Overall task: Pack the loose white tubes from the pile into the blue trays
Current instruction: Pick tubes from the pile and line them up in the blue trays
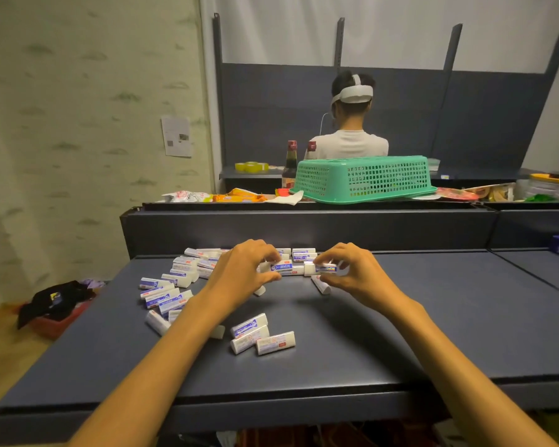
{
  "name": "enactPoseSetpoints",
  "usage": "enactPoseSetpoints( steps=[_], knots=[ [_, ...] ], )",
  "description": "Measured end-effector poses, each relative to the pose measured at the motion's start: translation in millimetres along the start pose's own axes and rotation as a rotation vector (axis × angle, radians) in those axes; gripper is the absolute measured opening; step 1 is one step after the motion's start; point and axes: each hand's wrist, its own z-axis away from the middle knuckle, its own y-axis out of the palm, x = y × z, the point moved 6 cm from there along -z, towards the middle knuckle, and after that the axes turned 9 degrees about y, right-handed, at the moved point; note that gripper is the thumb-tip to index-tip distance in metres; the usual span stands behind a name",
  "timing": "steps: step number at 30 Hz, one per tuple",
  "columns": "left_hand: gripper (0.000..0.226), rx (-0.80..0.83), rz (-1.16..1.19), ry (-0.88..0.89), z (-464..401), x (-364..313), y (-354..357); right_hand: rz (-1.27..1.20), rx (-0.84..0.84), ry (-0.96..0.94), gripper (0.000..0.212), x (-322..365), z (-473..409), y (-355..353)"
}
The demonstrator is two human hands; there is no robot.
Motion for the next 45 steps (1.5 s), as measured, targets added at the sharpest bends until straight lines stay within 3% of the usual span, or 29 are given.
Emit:
enactPoseSetpoints(
  steps=[6, 12, 33, 45],
  knots=[
    [0.024, -0.022, -0.001, 0.061, -16, -21, 13, 0.066, -0.049, 0.039, 0.025, -13, 16, -25],
    [0.019, -0.040, 0.047, 0.172, -47, -85, 41, 0.118, -0.112, 0.136, 0.026, -53, 63, -83],
    [0.019, 0.016, 0.107, 0.393, -170, -475, 205, 0.219, -0.234, 0.391, 0.027, -307, 304, -367],
    [0.026, 0.027, 0.072, 0.351, -268, -538, 306, 0.251, -0.236, 0.364, 0.027, -454, 288, -437]
  ],
)
